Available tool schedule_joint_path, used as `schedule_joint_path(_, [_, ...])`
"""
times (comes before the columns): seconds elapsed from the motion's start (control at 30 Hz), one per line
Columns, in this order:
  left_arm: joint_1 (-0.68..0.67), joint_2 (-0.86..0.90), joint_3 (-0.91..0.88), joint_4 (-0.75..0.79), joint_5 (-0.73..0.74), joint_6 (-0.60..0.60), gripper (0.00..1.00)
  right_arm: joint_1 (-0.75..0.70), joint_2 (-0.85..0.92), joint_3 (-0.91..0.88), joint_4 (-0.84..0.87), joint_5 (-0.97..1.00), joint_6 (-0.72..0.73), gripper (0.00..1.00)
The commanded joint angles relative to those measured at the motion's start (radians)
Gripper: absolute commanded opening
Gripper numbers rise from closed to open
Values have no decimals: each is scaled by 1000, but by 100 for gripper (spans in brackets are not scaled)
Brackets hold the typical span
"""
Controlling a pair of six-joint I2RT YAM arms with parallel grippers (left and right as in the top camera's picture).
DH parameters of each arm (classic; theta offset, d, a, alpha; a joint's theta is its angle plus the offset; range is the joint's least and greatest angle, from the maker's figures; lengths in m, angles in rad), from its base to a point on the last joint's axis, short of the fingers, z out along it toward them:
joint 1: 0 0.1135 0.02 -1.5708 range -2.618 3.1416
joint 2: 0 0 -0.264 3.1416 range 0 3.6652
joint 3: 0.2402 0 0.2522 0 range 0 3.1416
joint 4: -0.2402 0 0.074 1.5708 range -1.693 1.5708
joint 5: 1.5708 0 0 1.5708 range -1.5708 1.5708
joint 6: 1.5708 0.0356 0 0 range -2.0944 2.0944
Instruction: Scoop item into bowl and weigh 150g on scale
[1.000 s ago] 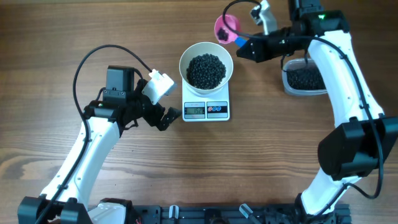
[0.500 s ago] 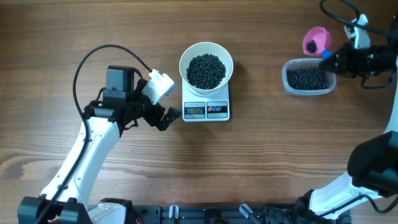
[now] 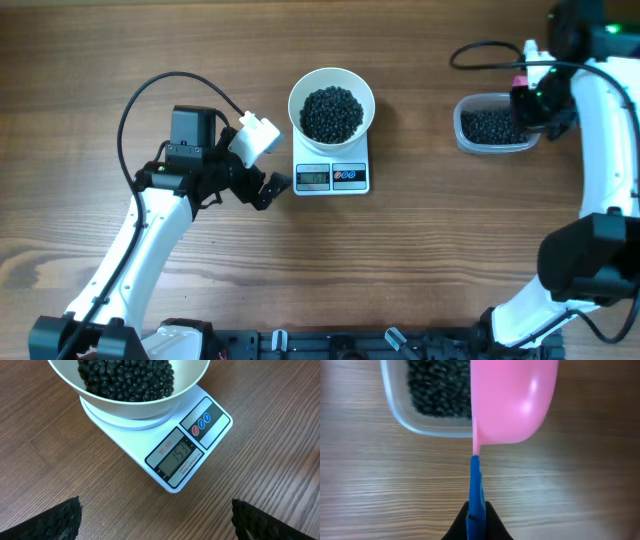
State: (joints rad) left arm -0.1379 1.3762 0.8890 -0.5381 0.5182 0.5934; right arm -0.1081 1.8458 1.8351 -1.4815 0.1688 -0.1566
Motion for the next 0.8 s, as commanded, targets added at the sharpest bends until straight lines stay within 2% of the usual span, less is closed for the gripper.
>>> schedule_joint_path(0.0, [3,-2,-6,-1,8,5,100,53,9,3,-6,205,56,4])
schedule_joint_path(0.17, [3,-2,-6,-1,8,5,100,108,10,3,-7,291,62,4])
schedule_joint_path(0.3, [3,-2,-6,-1,8,5,100,116,10,3,-5,230,51,4])
schedule_joint_path(0.4, [3,-2,-6,-1,8,5,100,116,10,9,10,74,3,4])
schedule_joint_path(0.57, [3,-2,-6,0,8,5,100,168,9,56,160,-359,-24,4])
schedule_joint_path(0.63, [3,-2,-6,-1,8,5,100,223,10,56,234,-433,4,4])
schedule_joint_path(0.77, [3,-2,-6,-1,8,5,100,372,12,55,364,-451,11,4])
